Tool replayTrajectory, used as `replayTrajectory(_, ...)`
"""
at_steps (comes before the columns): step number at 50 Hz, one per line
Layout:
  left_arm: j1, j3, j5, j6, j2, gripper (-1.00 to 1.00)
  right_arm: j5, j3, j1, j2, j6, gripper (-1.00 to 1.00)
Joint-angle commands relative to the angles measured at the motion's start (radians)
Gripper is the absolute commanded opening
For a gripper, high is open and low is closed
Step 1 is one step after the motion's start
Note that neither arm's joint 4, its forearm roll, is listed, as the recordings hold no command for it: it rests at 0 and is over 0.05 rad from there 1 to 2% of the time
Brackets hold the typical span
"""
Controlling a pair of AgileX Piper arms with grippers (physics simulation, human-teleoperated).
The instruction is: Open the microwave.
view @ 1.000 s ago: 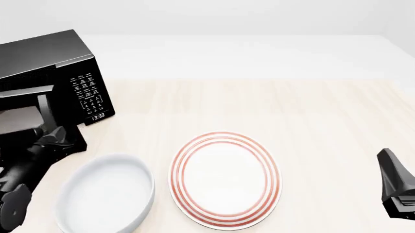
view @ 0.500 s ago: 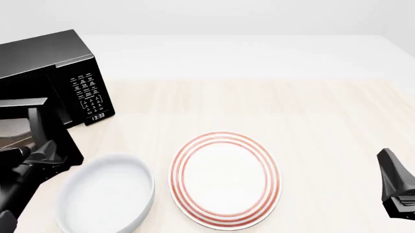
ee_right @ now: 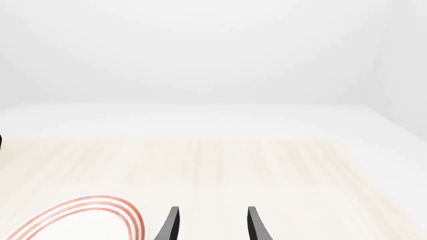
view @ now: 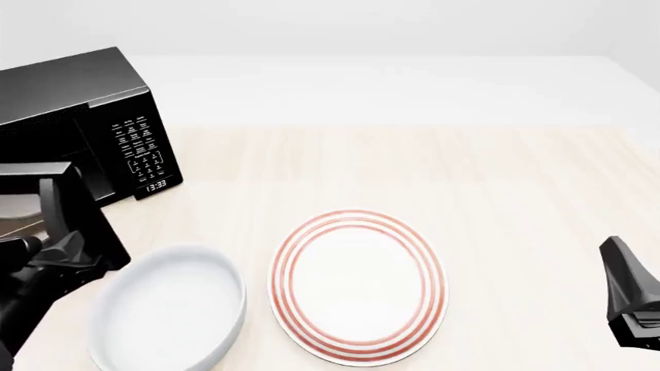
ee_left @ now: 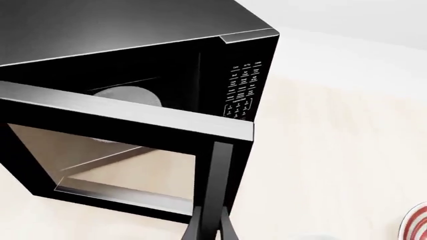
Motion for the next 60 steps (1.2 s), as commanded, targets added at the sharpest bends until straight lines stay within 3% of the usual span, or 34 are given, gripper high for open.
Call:
replayTrajectory(1,-0.049,0.0,-0.131,-0.015,-0.097,-1.0,0.0,0.0,0.0,0.0,0.0,1.0)
replayTrajectory(34,-0.038,0.0,-0.146,-0.023,-0.081,-1.0,0.0,0.0,0.0,0.0,0.0,1.0)
replayTrajectory(35,-0.037,0.0,-0.149,-0.027,-0.08,1.0,0.0,0.0,0.0,0.0,0.0,1.0)
replayTrajectory(54,0.004,0.0,-0.188,-0.05,-0.015,1.0,0.0,0.0,0.0,0.0,0.0,1.0)
replayTrajectory(60,0.0,0.0,-0.101,-0.048,-0.111,1.0,0.0,0.0,0.0,0.0,0.0,1.0)
